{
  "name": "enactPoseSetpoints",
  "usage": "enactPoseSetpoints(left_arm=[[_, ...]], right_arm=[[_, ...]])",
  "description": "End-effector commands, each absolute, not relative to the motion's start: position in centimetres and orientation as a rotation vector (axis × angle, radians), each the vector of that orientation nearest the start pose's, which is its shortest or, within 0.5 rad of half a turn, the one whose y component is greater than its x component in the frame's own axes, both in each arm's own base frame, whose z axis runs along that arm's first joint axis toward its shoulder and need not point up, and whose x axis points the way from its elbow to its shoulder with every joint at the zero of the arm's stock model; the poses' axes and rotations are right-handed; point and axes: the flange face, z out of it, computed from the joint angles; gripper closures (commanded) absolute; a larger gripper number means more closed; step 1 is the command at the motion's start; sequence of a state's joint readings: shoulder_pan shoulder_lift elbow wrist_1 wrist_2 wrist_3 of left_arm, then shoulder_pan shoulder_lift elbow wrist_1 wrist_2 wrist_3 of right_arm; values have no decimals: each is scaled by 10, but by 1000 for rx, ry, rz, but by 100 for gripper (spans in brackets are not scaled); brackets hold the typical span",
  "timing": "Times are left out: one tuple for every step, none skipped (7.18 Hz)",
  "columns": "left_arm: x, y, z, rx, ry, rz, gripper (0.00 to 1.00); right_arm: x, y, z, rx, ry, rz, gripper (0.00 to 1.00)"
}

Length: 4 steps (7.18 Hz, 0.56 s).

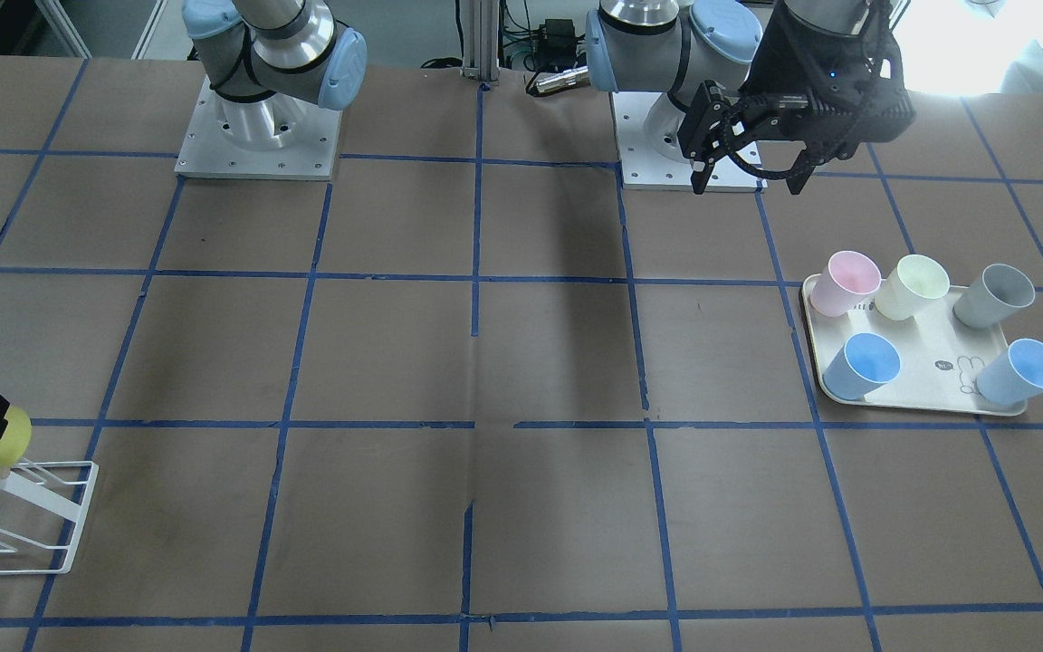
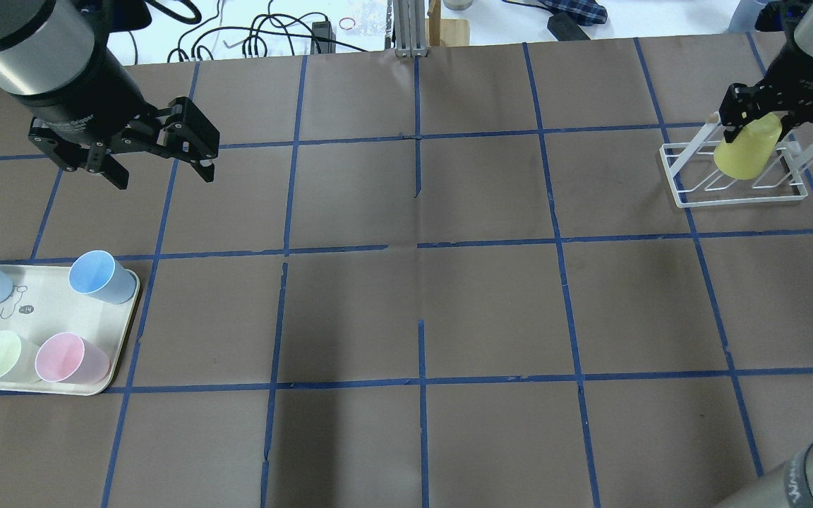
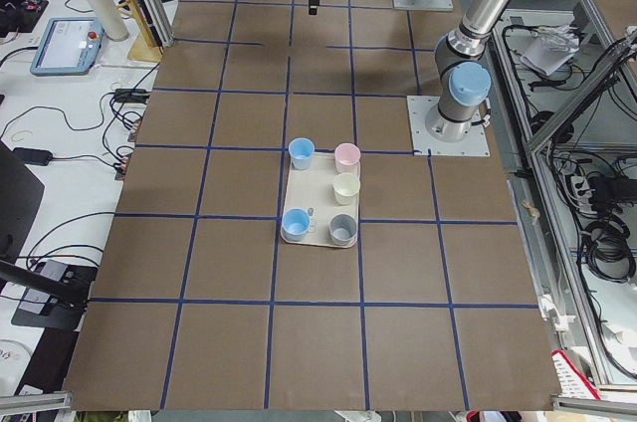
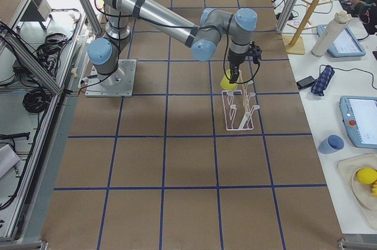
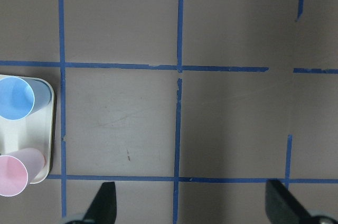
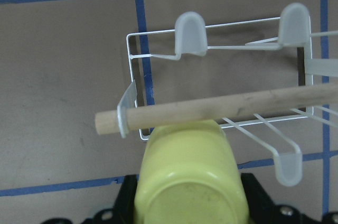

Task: Transfer IKEA cup to right arm and place on rack

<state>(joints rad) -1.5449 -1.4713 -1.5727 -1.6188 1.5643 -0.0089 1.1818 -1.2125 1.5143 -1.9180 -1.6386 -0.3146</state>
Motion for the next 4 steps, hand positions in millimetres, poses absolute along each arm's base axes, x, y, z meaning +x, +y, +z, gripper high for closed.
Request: enactPoseSetpoints(left_arm=[[-118, -458, 534, -60, 3146, -92, 0], [-117, -462, 535, -62, 3146, -92, 0], [-116, -465, 535, -67, 3148, -94, 0], [-114, -466, 535, -72, 3149, -92, 0]], right_arm=[[-117, -628, 371, 102, 3233, -84, 0], [-106, -620, 398, 84, 3242, -149, 0], [-84, -610, 414, 40, 3231, -117, 0], [-53, -590, 446, 0, 3223, -101, 0]])
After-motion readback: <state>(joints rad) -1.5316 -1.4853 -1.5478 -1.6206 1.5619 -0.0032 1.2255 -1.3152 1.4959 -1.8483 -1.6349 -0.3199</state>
